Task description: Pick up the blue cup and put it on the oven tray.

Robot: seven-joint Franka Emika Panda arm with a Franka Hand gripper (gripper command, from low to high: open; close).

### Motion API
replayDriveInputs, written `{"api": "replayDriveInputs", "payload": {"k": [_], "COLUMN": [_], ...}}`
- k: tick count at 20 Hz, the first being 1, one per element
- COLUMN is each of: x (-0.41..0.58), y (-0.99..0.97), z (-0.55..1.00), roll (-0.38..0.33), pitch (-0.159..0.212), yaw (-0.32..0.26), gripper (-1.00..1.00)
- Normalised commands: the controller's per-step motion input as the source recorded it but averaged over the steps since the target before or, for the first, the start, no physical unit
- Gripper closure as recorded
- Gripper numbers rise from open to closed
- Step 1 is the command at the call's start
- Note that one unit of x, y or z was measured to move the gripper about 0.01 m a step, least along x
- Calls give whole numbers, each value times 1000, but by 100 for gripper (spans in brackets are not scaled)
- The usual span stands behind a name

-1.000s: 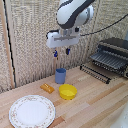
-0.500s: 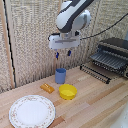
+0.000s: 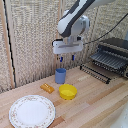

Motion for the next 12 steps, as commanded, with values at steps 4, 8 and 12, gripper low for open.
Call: {"api": "replayDriveInputs", "payload": {"k": [4,8,12], "x": [377,263,81], "y": [-176,-208,-134], "z": [-269,-326,-349], "roll": [1,7,5], "pitch": [54,98,96], "yaw": [0,0,1], "gripper": [-100,-100,-100]}}
